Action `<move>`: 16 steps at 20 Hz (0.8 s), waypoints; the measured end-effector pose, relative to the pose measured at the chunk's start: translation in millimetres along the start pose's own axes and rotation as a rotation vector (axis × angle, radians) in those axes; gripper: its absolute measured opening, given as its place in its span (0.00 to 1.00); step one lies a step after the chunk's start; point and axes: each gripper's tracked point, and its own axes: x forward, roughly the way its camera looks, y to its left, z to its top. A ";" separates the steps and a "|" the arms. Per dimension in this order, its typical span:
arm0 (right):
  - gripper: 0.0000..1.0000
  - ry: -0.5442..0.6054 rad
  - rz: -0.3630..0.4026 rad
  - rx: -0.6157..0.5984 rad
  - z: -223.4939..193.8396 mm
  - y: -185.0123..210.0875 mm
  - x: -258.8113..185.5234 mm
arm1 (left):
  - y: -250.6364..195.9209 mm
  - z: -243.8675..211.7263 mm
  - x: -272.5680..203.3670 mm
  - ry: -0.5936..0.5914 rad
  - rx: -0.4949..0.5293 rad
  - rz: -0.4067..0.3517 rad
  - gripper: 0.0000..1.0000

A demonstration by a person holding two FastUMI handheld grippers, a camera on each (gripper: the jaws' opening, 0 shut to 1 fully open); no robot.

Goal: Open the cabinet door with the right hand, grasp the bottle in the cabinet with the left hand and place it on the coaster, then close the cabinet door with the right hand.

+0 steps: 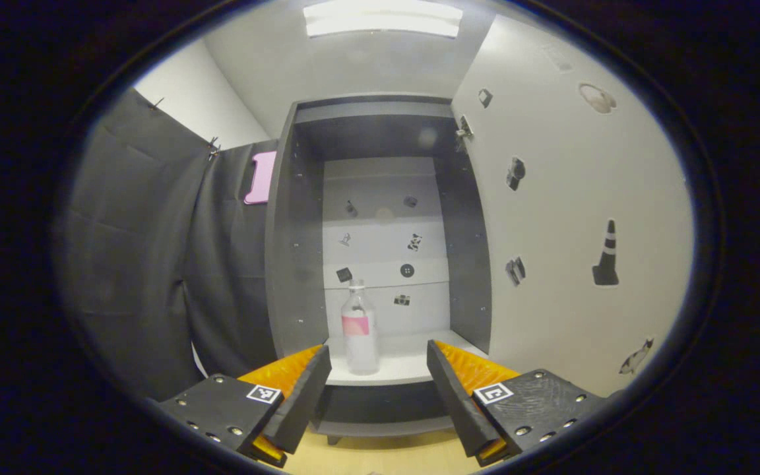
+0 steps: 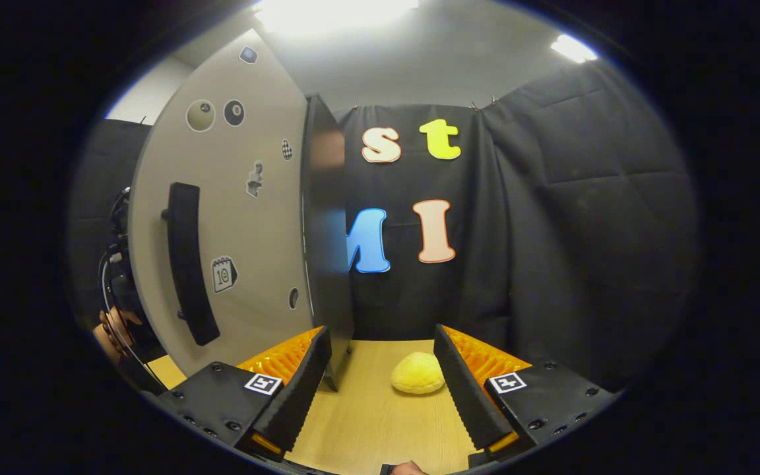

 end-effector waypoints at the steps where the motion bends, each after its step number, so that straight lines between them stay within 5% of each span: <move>1: 0.98 0.012 -0.020 0.009 -5.0 -3.6 4.2 | 5.8 -0.3 14.3 0.004 -0.003 0.000 0.88; 8: 0.98 0.052 -0.157 0.056 -20.6 -23.8 25.3 | 25.2 -28.0 104.5 0.062 -0.080 -0.049 0.88; 16: 0.98 0.084 -0.229 0.044 -31.3 -21.3 40.6 | 36.6 -73.9 172.8 0.122 -0.033 -0.055 0.87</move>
